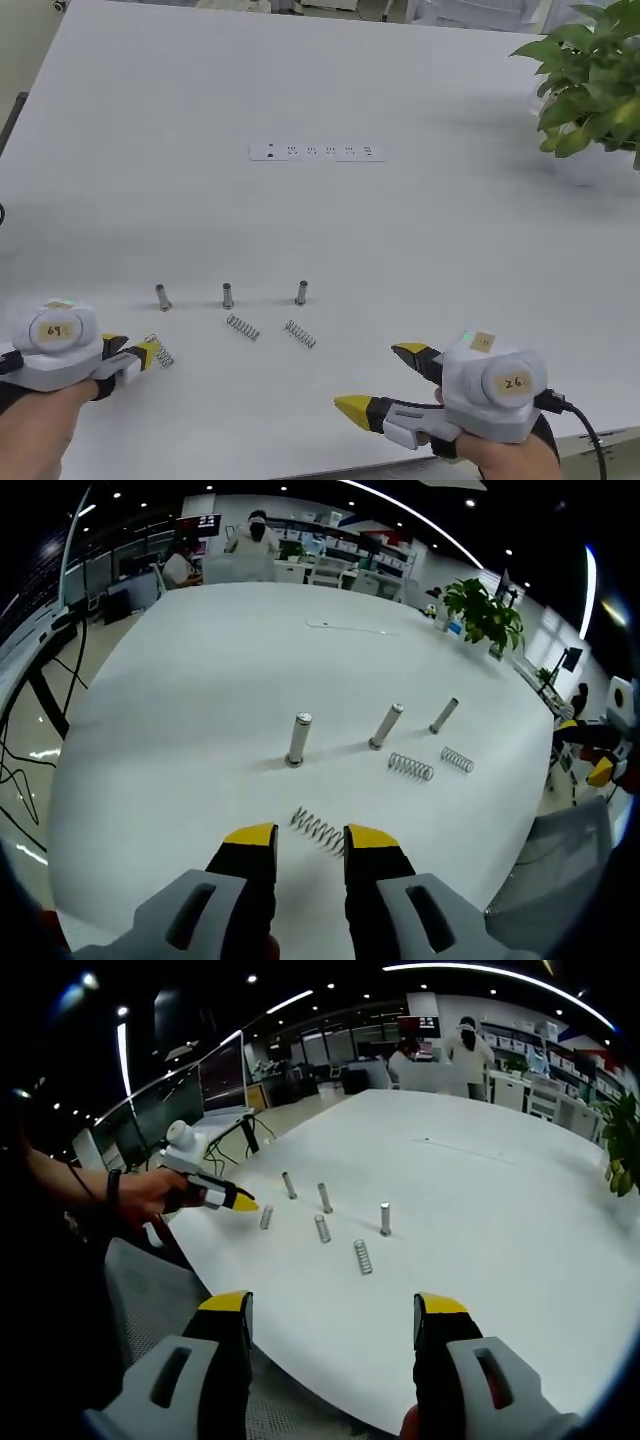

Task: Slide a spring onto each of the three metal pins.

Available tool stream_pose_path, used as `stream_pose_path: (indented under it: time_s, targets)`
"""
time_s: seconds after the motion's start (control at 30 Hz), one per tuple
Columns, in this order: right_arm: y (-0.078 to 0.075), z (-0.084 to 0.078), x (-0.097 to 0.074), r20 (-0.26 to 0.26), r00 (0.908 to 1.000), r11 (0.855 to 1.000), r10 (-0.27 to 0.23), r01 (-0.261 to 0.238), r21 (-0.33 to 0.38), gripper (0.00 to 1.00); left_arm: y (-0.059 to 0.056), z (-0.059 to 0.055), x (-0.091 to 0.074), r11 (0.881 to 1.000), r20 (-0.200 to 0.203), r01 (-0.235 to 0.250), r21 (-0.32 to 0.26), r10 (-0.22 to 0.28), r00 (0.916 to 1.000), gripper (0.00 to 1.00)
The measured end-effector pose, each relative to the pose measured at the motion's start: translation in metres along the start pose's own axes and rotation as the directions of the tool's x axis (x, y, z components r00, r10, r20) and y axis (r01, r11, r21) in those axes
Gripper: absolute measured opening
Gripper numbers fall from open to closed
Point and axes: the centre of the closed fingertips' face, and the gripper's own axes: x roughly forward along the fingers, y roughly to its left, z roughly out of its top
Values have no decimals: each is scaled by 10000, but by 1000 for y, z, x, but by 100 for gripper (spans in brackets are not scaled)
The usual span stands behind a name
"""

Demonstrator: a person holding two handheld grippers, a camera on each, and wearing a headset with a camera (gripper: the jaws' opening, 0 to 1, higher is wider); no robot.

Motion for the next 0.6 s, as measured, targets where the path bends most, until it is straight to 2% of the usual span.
stream_pose_path:
  time_s: [0.17,0.4,0.5,0.6]
  targets:
    - [-2,-1,-2,-22,10000,10000,-44,45,15,64,-4,-8,7,9994,-205,-99,-335,93,9997,20]
    - [-6,-4,-4,-32,9999,9998,-136,137,116,64,-9,-12,12,9988,-364,-202,-452,186,9992,20]
    - [-6,-5,-5,-39,9999,9998,-151,151,153,64,-10,-15,15,9969,-492,-199,-764,162,9987,19]
    - [-6,-6,-5,-77,9999,9996,-148,150,248,64,-11,-14,18,9973,-548,-283,-681,245,9982,19]
